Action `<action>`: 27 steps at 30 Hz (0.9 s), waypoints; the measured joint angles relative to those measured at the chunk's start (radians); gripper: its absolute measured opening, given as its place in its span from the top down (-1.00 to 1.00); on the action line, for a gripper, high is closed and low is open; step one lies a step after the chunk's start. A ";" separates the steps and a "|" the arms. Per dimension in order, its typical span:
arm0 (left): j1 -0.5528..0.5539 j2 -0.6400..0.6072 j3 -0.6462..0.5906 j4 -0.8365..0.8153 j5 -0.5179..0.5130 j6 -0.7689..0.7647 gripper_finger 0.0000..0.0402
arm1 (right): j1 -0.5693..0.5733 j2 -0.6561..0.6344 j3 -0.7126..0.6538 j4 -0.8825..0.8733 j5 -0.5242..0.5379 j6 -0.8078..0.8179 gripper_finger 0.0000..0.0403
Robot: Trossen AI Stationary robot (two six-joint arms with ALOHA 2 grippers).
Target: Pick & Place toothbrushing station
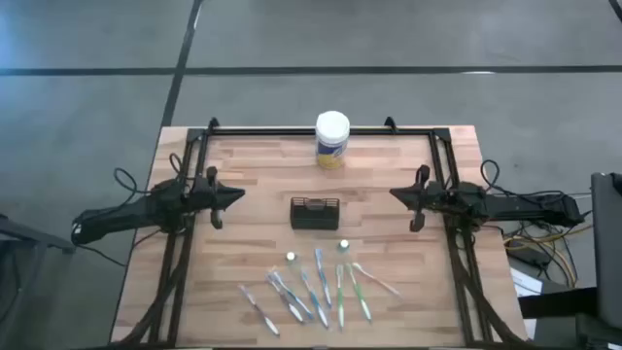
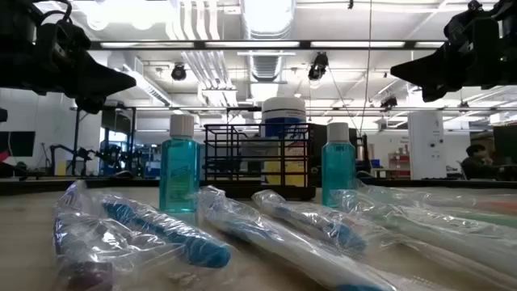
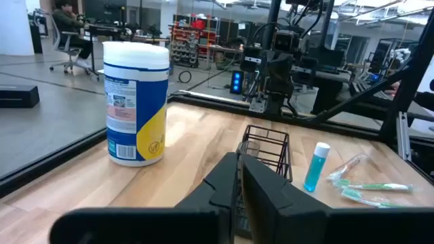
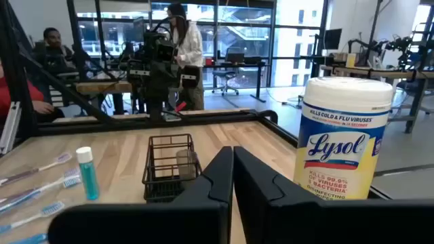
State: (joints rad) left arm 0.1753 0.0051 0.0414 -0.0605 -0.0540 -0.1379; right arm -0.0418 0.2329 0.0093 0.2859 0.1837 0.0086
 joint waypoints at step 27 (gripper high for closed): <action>-0.014 0.279 0.290 -0.178 0.017 0.033 0.94 | 0.000 0.000 0.000 0.002 0.000 0.011 0.96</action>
State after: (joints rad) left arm 0.1617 0.2844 0.3313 -0.2384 -0.0369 -0.1051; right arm -0.0422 0.2329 0.0093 0.2882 0.1841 0.0193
